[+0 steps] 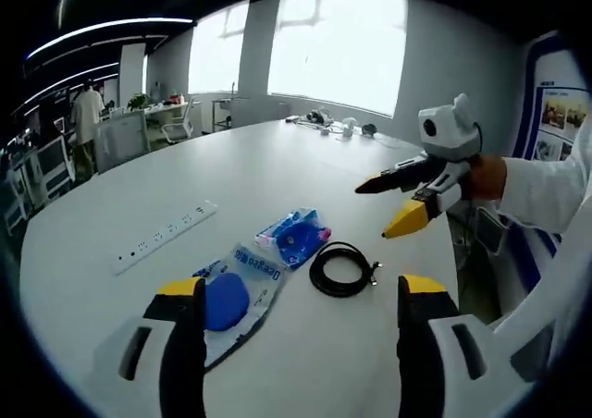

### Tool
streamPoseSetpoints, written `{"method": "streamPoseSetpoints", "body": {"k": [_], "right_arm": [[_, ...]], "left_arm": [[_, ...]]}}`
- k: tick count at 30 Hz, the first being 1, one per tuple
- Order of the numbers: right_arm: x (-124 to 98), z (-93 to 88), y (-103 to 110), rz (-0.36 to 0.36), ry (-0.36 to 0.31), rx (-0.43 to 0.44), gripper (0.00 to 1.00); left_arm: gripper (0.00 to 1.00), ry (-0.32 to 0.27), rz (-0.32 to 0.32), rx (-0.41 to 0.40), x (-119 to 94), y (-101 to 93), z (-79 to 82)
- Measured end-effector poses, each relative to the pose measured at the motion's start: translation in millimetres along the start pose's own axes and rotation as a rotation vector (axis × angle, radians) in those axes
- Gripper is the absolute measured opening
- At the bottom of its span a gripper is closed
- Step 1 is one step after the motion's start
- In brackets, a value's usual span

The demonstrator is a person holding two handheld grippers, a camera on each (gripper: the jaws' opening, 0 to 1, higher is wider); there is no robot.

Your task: Arrange the tabletop items into an orderly group along one side of the table until the central work area is clear of visible clutter.

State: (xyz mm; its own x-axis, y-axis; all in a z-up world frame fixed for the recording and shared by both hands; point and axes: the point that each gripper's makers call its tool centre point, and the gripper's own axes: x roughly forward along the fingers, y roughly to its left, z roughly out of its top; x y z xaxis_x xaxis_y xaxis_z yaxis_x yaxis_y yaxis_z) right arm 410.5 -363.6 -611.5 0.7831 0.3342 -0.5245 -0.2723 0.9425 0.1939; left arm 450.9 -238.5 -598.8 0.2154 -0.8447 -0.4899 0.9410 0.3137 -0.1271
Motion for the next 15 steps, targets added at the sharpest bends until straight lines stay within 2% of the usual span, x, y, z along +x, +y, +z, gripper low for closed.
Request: {"method": "streamPoseSetpoints", "body": {"k": [6, 10, 15], "right_arm": [[5.4, 5.4, 15.3, 0.027, 0.002, -0.025, 0.88], [10.7, 10.0, 29.2, 0.056, 0.003, -0.042, 0.97], [19.4, 14.7, 48.0, 0.096, 0.018, -0.068, 0.99]], "left_arm": [[0.90, -0.010, 0.009, -0.012, -30.3, 6.3, -5.4], [0.91, -0.016, 0.031, -0.014, -50.3, 13.9, -9.5], [0.92, -0.033, 0.056, -0.025, -76.0, 22.9, -14.7]]}}
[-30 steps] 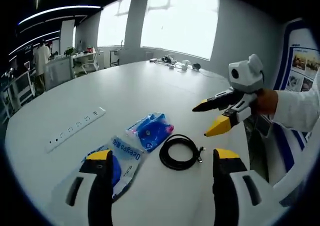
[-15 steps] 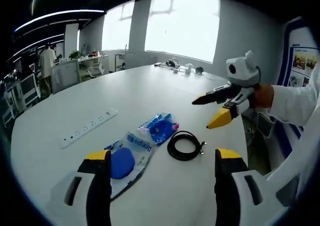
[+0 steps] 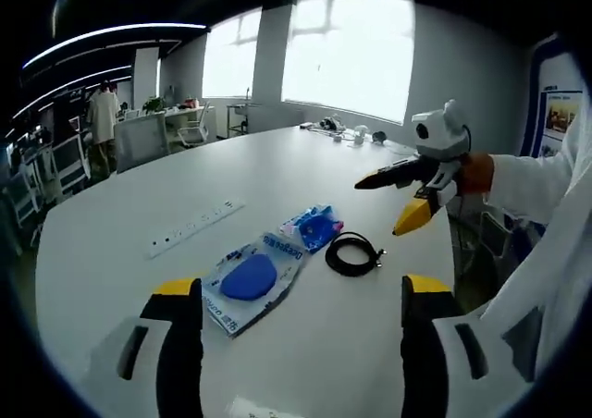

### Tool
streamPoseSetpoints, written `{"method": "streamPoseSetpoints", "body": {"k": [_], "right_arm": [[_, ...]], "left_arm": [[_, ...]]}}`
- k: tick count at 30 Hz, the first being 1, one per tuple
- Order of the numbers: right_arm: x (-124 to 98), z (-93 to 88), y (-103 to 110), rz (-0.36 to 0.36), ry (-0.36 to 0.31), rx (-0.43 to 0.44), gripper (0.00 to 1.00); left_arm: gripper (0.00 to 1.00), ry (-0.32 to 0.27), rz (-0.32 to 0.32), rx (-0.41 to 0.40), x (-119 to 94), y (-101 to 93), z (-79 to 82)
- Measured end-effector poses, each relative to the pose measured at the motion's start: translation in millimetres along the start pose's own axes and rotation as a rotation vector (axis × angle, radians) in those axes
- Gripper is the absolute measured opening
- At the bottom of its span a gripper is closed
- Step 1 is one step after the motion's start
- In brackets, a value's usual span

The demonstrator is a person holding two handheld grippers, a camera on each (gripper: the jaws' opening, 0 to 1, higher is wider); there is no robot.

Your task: Arrange the tabletop items into an orderly group along one side of the table until the central work area is clear of visible clutter.

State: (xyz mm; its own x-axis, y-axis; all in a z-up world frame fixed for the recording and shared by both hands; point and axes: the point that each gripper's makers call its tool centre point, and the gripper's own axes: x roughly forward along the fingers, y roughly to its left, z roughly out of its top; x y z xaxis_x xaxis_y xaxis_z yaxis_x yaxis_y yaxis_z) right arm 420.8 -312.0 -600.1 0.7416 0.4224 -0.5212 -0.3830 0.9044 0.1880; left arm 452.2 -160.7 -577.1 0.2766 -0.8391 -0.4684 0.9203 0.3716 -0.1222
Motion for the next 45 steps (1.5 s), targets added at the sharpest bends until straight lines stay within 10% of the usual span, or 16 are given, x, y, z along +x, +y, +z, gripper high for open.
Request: {"method": "streamPoseSetpoints", "body": {"k": [28, 45], "right_arm": [[69.8, 29.9, 88.3, 0.181, 0.045, -0.046, 0.99], [148.5, 40.6, 160.1, 0.358, 0.089, -0.021, 0.97]], "left_arm": [[0.94, -0.039, 0.195, -0.158, -148.8, 63.1, -75.2], [0.93, -0.056, 0.283, -0.254, -190.1, 81.4, -112.8]]}}
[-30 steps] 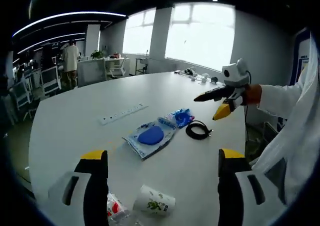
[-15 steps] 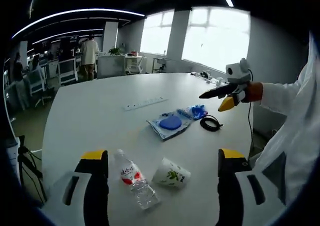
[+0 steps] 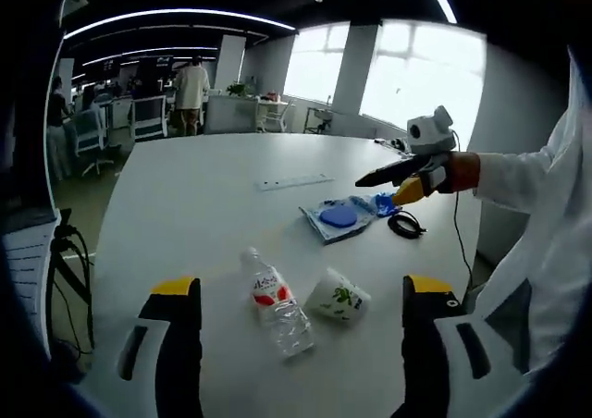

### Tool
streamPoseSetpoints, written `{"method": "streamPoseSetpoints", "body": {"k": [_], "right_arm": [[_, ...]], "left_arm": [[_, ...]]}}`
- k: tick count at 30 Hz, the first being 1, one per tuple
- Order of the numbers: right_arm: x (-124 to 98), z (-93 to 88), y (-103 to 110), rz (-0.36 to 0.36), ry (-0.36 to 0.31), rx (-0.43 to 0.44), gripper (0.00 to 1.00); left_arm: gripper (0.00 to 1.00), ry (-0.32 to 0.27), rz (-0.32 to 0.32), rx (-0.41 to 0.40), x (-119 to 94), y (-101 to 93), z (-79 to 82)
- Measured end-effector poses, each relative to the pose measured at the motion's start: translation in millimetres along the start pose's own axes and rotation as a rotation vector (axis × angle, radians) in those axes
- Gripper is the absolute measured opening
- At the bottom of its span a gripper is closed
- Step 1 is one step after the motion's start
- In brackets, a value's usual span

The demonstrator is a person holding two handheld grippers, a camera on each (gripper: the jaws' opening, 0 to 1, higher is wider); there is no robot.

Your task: Arrange the tabletop items into an orderly group along one side of the table until the central work area is clear of visible clutter.

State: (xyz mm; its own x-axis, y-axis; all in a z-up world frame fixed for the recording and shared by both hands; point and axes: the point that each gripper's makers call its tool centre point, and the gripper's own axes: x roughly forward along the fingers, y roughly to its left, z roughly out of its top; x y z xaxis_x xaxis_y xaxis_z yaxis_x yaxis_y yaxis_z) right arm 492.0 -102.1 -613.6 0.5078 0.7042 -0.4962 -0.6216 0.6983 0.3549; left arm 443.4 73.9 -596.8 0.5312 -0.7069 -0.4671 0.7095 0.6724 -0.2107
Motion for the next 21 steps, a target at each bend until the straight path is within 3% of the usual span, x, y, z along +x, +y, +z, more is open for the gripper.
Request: {"method": "streamPoseSetpoints", "body": {"k": [7, 21], "right_arm": [[39.0, 4.5, 13.5, 0.076, -0.010, 0.114, 0.96], [104.7, -3.4, 20.8, 0.134, 0.030, 0.237, 0.95]], "left_arm": [[0.91, -0.008, 0.018, -0.019, -2.8, 7.8, -7.4], [0.90, -0.036, 0.061, -0.088, -13.2, 27.9, -19.1]]}}
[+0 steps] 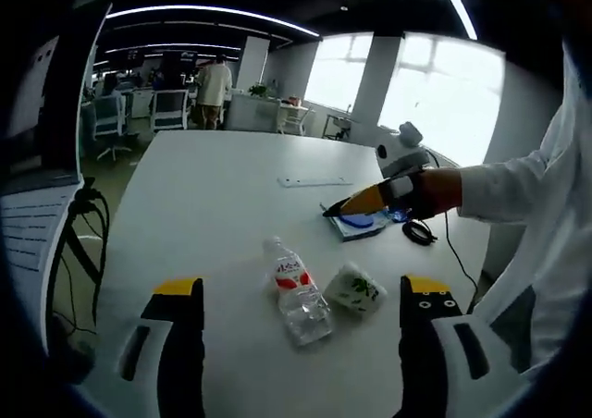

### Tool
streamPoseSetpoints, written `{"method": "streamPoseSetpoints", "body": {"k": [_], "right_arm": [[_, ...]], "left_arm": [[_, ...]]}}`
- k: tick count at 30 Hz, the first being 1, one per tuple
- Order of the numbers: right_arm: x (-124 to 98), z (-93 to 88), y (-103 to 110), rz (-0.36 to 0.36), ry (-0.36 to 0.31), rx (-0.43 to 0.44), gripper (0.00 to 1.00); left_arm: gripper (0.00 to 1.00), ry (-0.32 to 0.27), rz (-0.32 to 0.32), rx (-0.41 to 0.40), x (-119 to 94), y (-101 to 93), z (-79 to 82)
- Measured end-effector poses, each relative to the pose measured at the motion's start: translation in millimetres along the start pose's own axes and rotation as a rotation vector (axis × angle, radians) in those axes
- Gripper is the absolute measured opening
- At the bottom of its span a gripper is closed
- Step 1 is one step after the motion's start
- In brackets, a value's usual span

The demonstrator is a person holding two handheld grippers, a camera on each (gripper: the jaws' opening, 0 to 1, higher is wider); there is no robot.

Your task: Arrange the tabletop items into an orderly group along one side of the table until the central work area is clear of visible clutter.

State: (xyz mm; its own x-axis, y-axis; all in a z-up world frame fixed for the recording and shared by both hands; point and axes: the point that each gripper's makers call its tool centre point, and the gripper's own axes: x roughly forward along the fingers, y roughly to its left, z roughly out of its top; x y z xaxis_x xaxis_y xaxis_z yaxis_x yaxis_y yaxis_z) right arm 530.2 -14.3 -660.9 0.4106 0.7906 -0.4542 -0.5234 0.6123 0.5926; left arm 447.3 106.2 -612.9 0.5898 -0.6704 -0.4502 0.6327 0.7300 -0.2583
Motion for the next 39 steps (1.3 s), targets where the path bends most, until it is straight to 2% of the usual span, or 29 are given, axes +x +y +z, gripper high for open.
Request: {"method": "streamPoseSetpoints", "body": {"k": [9, 14, 16, 19, 24, 39], "right_arm": [[32.9, -6.1, -11.8, 0.010, 0.013, 0.103, 0.91], [47.5, -7.5, -20.8, 0.004, -0.002, 0.222, 0.86], [53.1, -8.3, -21.3, 0.016, 0.001, 0.255, 0.81], [61.2, -11.9, -27.7, -0.013, 0.014, 0.261, 0.79], [69.4, -17.4, -34.5, -0.016, 0.023, 0.318, 0.69], [85.2, -19.5, -42.9, 0.007, -0.012, 0.488, 0.39]], "left_arm": [[0.89, -0.011, 0.019, -0.029, -0.3, 7.8, -5.1], [0.88, -0.011, 0.026, -0.051, 3.1, 12.4, -11.4], [0.88, -0.010, 0.026, -0.057, 4.4, 13.4, -13.2], [0.88, -0.011, 0.023, -0.062, 6.6, 13.4, -14.3], [0.87, -0.010, 0.015, -0.065, 10.3, 12.8, -16.6], [0.82, -0.004, -0.004, -0.076, 20.2, 12.1, -26.1]]}}
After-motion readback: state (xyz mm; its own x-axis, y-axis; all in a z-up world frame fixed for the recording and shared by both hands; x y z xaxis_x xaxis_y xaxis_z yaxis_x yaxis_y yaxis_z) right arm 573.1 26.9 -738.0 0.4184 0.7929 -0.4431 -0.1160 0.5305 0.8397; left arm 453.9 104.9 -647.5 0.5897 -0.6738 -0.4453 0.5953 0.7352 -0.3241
